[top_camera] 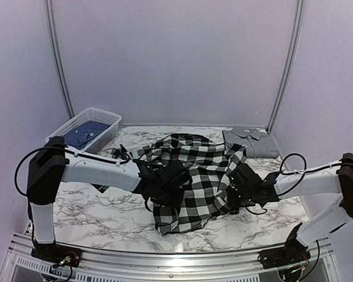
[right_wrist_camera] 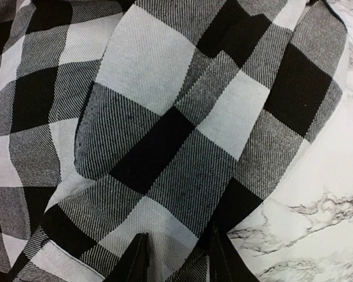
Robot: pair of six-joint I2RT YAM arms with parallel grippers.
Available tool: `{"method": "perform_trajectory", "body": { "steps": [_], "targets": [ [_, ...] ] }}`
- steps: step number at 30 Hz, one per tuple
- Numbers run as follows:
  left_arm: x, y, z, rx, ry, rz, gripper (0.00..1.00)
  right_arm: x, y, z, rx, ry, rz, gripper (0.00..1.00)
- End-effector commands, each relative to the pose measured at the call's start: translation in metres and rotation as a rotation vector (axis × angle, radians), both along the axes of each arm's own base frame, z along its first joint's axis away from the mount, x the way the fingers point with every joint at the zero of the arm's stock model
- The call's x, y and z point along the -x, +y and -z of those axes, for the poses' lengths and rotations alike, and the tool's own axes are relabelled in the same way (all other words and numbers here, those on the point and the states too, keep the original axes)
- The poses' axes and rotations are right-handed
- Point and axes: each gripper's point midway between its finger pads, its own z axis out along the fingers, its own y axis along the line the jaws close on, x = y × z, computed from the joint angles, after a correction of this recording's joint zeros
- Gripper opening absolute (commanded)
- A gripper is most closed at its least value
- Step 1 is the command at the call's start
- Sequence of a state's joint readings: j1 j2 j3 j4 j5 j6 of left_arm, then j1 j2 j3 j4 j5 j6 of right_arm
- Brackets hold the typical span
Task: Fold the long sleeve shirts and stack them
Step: Pick up the crumpled shirt from the center of the board, then flatten out the crumpled shirt at the center of the board.
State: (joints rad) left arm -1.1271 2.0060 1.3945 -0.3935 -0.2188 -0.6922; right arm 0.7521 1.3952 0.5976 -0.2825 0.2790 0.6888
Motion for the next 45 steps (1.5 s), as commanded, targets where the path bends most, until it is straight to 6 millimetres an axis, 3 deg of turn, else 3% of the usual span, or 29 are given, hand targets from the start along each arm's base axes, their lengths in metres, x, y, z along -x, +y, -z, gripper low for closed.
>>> {"method": "perform_trajectory", "body": {
  "steps": [1,5,11,15,22,26,29,31,35,37,40,45],
  "targets": [
    [-0.002,0.008,-0.023,0.014,-0.05,-0.016,0.0,-0.01,0.002,-0.003,-0.006,-0.022,0.021,0.21],
    [-0.002,0.012,-0.03,0.031,-0.056,-0.024,0.0,-0.016,-0.011,-0.012,0.05,-0.038,0.056,0.01],
    [0.002,0.032,-0.048,0.058,-0.066,-0.043,0.0,-0.03,-0.068,-0.038,0.1,-0.091,0.182,0.0],
    [0.005,0.067,-0.058,0.073,-0.068,-0.085,0.0,-0.041,-0.106,-0.056,0.119,-0.127,0.259,0.0],
    [0.018,0.139,-0.049,0.057,-0.026,-0.197,0.0,-0.058,-0.164,-0.073,0.173,-0.147,0.38,0.0],
    [0.032,0.175,-0.037,0.009,-0.004,-0.253,0.0,-0.069,-0.178,-0.087,0.17,-0.175,0.407,0.0],
    [0.045,0.191,-0.025,-0.008,0.034,-0.267,0.0,-0.075,-0.185,-0.093,0.179,-0.18,0.413,0.02],
    [0.053,0.197,-0.017,-0.018,0.061,-0.265,0.0,-0.078,-0.181,-0.094,0.167,-0.172,0.388,0.08],
    [0.055,0.202,-0.013,-0.032,0.069,-0.272,0.0,-0.079,-0.156,-0.097,0.123,-0.175,0.307,0.31],
    [0.054,0.2,-0.013,-0.032,0.074,-0.265,0.08,-0.076,-0.137,-0.1,0.12,-0.178,0.257,0.38],
    [0.052,0.199,-0.014,-0.039,0.07,-0.252,0.34,-0.068,-0.101,-0.098,0.087,-0.159,0.175,0.41],
    [0.037,0.206,-0.031,-0.032,0.025,-0.279,0.42,-0.041,-0.03,-0.088,-0.029,-0.12,0.013,0.4]
  ]
}}
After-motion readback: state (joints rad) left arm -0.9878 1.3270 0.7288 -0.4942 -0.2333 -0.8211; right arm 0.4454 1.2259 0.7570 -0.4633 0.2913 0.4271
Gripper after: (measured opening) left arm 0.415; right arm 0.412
